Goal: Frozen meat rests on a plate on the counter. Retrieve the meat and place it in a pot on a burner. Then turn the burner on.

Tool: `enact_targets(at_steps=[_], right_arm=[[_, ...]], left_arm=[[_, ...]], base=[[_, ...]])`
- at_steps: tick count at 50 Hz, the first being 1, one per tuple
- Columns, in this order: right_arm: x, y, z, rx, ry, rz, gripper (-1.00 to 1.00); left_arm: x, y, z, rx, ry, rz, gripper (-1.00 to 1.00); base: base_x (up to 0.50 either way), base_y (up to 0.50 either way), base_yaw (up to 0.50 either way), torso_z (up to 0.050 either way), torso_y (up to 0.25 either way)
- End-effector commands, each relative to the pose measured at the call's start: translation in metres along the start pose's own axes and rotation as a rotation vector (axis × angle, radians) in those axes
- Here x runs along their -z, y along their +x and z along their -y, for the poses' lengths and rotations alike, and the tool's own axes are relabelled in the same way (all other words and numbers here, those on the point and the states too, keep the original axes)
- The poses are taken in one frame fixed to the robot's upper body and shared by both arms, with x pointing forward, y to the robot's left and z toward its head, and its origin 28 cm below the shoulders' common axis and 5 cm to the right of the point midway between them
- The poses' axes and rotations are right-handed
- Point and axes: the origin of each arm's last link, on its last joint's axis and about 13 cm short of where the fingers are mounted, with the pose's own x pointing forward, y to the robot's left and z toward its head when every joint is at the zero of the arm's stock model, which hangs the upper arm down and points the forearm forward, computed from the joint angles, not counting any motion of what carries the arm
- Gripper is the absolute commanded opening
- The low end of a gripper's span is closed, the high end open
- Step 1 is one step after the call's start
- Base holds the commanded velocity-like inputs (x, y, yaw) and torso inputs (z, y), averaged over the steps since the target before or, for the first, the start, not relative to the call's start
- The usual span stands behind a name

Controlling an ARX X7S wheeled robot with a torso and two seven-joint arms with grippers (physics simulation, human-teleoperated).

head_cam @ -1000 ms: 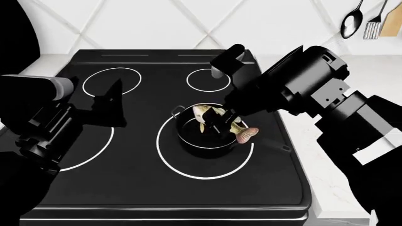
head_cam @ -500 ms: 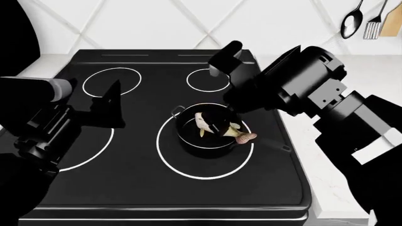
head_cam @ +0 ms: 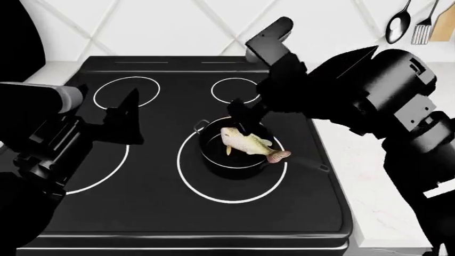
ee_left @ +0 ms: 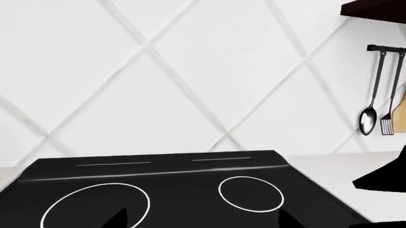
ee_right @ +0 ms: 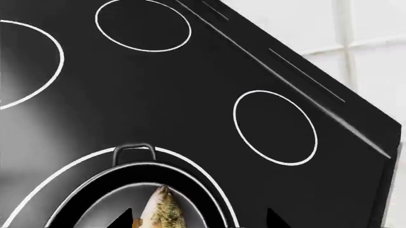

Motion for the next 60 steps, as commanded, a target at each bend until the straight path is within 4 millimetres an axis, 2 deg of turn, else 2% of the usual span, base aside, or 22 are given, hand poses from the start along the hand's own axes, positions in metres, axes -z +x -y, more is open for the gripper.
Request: enact_targets(at_steps=[1, 6, 12, 25, 47, 60], right_arm=[[-0.001, -0.039, -0.005, 0.244, 0.077, 0.269, 1.0], [0.01, -0.063, -0.01, 0.384, 0.154, 0.41, 1.0], [0.021, -0.083, -0.016, 0.472, 0.207, 0.546, 1.0], [0.019, -0.111, -0.024, 0.563, 0.205, 0.707, 1.0], [0.023, -0.119, -0.027, 0.574, 0.21, 0.748, 1.0], [0.027, -0.117, -0.027, 0.56, 0.226, 0.778, 1.0]], left_arm=[[-0.006, -0.001, 0.008, 0.018, 0.034, -0.006, 1.0], [-0.009, 0.0, 0.012, 0.032, 0.049, -0.014, 1.0], [-0.012, -0.002, 0.017, 0.047, 0.062, -0.014, 1.0], [-0.014, -0.003, 0.021, 0.058, 0.078, -0.016, 1.0], [-0.015, -0.004, 0.024, 0.062, 0.093, -0.017, 1.0], [-0.015, -0.004, 0.026, 0.065, 0.098, -0.02, 1.0]], base=[[0.0, 0.0, 0.0, 0.0, 0.0], [0.0, 0.0, 0.0, 0.0, 0.0], [0.0, 0.0, 0.0, 0.0, 0.0], [-0.02, 0.0, 0.0, 0.0, 0.0], [-0.48, 0.25, 0.0, 0.0, 0.0], [0.0, 0.0, 0.0, 0.0, 0.0]])
